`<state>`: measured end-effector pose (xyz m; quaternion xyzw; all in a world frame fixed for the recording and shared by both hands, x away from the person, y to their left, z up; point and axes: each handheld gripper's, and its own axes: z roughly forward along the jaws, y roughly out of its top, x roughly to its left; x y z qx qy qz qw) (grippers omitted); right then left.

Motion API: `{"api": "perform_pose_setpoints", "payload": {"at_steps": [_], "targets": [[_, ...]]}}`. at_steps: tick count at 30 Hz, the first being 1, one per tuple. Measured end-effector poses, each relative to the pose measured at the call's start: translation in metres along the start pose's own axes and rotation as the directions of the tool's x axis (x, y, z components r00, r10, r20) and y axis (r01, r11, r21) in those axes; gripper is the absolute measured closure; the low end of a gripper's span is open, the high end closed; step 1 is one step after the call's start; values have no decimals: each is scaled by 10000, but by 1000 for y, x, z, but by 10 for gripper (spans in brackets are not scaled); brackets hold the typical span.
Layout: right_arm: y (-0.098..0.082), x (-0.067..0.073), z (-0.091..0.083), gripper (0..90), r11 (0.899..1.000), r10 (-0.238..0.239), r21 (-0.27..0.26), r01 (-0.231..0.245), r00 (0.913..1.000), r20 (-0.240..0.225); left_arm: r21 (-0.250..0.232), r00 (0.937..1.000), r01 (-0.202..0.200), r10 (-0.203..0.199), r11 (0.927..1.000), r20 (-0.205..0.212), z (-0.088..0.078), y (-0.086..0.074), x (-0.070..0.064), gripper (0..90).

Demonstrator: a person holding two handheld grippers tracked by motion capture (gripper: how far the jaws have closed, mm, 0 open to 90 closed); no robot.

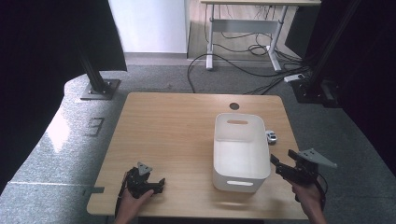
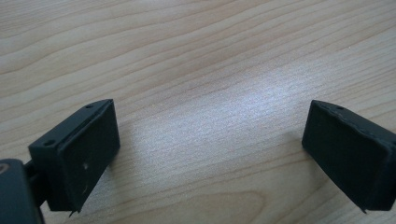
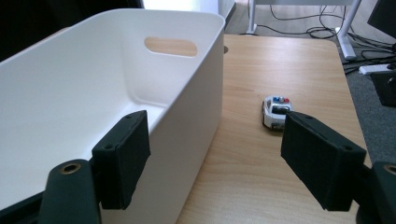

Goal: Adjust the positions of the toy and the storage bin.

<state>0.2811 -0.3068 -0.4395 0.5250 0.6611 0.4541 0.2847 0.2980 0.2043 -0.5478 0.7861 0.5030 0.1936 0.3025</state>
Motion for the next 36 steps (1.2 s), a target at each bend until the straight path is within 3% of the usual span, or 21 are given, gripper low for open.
{"api": "perform_pose_setpoints", "payload": {"at_steps": [13,36], "targets": [[13,9,10,233,9998,-114,143,116,9998,-175,0,10000,-1,1,10000,-1,0,0,0,41],[11,13,42,270,9984,-262,489,270,9995,-182,1,10000,-1,1,10000,-1,0,0,0,41]]}}
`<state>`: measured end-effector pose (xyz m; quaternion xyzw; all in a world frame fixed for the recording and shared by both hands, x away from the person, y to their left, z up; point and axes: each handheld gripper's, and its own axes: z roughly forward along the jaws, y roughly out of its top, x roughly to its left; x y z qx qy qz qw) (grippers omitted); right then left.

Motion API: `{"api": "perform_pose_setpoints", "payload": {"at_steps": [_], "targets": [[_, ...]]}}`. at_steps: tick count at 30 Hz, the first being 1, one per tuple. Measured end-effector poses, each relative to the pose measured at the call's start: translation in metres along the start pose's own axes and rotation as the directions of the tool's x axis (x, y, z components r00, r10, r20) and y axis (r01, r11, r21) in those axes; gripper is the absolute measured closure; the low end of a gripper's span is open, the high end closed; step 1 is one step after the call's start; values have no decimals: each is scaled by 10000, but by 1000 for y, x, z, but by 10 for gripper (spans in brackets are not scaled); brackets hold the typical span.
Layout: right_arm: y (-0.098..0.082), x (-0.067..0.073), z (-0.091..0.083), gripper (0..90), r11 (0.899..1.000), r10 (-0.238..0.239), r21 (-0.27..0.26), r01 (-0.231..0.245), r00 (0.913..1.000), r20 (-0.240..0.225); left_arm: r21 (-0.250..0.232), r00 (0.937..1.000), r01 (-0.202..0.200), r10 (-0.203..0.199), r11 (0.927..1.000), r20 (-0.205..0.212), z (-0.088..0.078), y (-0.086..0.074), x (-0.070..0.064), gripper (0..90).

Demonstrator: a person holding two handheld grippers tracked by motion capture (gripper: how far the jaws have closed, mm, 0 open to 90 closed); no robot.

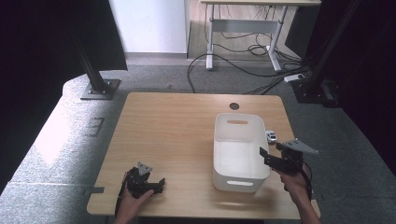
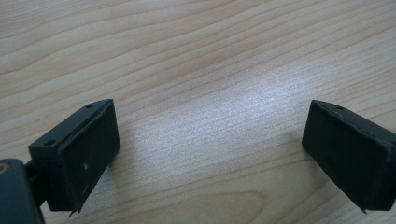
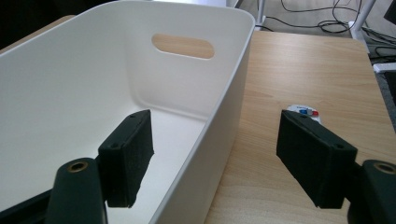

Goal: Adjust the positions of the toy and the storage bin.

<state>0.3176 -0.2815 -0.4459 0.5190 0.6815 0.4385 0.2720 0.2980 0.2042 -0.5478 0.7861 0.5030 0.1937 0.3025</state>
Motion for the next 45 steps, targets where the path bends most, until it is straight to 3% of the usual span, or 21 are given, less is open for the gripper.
{"api": "perform_pose_setpoints", "payload": {"at_steps": [17,35,45], "targets": [[-7,-1,8,282,9996,142,229,-142,9999,24,0,10000,0,0,10000,2,0,0,0,41],[-5,6,7,568,9967,389,744,-337,9968,-703,-2,10000,2,-2,10000,0,0,0,0,41],[-4,11,8,581,9965,349,783,-298,9973,-645,-1,10000,4,-4,10000,-4,0,0,0,42]]}}
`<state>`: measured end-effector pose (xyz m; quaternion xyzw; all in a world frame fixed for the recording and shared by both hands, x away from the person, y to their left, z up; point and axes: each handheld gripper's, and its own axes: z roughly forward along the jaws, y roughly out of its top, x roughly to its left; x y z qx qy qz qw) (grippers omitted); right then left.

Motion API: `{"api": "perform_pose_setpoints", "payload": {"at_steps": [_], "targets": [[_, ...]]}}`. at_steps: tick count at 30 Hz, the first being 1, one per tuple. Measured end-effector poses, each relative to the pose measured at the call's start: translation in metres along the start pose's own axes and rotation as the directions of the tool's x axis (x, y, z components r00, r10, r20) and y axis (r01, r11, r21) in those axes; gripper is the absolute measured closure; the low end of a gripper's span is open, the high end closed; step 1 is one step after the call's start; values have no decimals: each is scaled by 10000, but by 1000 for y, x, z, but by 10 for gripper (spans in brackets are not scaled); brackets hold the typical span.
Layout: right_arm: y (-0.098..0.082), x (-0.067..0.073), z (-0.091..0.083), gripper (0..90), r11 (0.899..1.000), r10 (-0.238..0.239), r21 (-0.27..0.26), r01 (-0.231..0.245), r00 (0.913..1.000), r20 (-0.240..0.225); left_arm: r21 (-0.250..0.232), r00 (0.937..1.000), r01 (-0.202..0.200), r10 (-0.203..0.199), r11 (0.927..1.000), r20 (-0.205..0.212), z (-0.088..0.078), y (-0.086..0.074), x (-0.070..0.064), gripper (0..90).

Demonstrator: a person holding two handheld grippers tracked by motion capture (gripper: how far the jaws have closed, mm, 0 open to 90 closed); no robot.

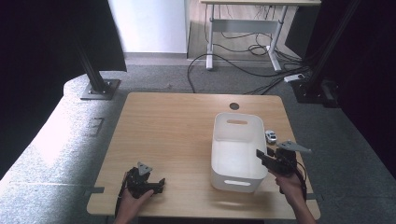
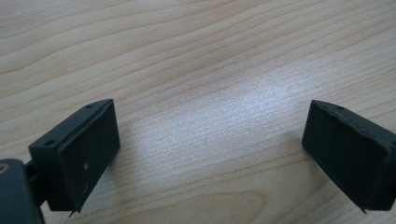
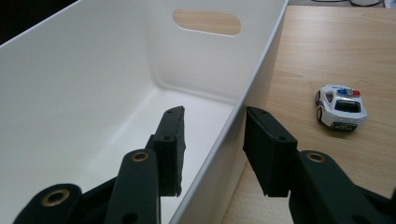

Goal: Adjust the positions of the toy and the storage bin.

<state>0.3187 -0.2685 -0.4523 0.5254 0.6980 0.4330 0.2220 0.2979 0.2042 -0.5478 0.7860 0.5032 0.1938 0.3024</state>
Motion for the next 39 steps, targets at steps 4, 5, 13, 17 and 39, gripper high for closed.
{"api": "perform_pose_setpoints", "payload": {"at_steps": [4,5,13,17,39], "targets": [[1,2,1,585,10000,-3,28,2,10000,20,-1,10000,7,-7,10000,-6,0,0,0,42],[1,3,2,587,10000,18,34,-18,10000,35,-1,10000,7,-7,10000,-6,0,0,0,42],[3,10,6,594,10000,79,5,-79,9999,86,-2,10000,6,-6,10000,-1,0,0,0,42],[4,14,8,594,10000,3,43,-3,10000,67,-1,10000,6,-6,10000,-2,0,0,0,42],[7,24,16,595,9999,-113,63,113,9999,-33,0,10000,11,-11,10000,-6,0,0,0,42]]}}
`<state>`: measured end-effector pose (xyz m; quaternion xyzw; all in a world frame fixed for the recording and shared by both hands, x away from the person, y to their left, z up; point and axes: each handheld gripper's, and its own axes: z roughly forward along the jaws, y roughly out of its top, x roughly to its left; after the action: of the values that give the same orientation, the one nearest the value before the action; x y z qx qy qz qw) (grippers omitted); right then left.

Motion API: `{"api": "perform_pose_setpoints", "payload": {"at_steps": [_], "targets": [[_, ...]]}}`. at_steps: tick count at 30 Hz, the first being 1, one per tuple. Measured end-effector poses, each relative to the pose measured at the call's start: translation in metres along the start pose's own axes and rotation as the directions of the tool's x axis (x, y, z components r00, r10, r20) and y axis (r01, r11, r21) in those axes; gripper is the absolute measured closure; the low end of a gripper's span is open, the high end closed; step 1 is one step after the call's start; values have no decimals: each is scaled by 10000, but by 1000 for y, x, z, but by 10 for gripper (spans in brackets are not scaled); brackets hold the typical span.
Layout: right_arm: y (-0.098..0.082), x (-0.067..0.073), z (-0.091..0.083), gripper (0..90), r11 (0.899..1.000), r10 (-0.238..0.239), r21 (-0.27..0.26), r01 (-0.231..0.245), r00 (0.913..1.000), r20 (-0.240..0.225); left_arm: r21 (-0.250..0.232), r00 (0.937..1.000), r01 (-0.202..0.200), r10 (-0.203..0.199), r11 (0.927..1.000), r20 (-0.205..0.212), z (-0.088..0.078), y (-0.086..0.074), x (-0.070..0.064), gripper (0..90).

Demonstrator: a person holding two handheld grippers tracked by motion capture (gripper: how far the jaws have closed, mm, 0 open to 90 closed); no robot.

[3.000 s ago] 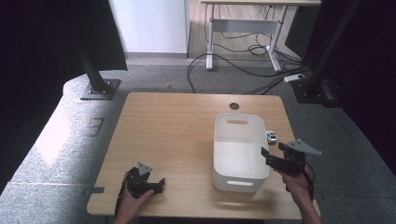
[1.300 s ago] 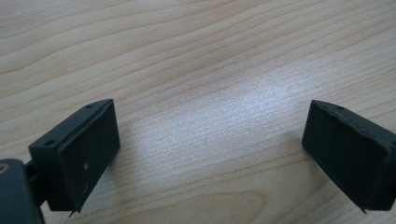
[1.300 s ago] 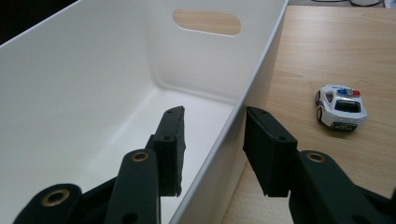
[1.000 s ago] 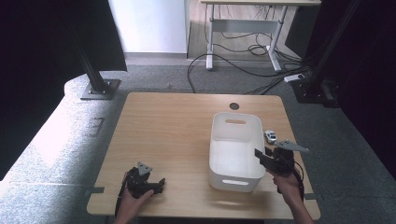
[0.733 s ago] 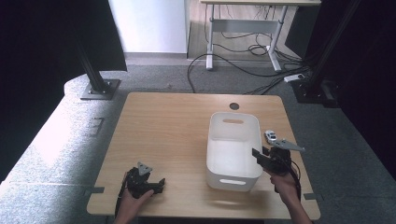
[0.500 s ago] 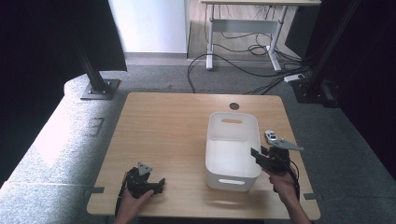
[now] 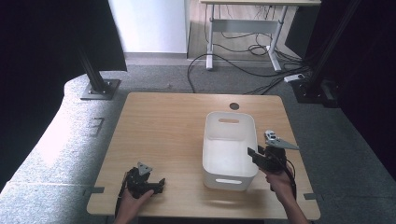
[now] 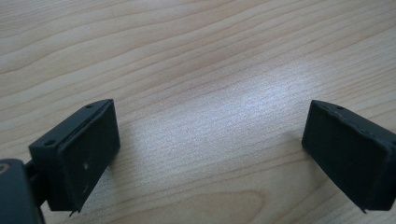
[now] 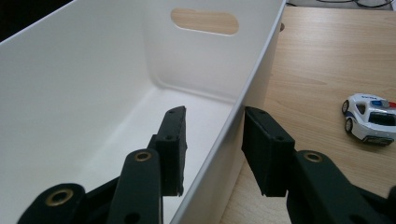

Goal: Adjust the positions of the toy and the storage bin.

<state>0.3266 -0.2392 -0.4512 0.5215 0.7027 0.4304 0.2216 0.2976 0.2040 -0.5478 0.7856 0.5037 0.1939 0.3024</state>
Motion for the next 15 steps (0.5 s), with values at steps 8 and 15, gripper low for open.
{"api": "perform_pose_setpoints", "payload": {"at_steps": [8,15], "targets": [[2,5,4,594,10000,-89,38,89,10000,-36,-2,10000,2,-2,10000,-2,0,0,0,42],[4,11,8,594,9999,-110,60,111,9999,-95,6,10000,-8,8,10000,-2,0,0,0,42]]}}
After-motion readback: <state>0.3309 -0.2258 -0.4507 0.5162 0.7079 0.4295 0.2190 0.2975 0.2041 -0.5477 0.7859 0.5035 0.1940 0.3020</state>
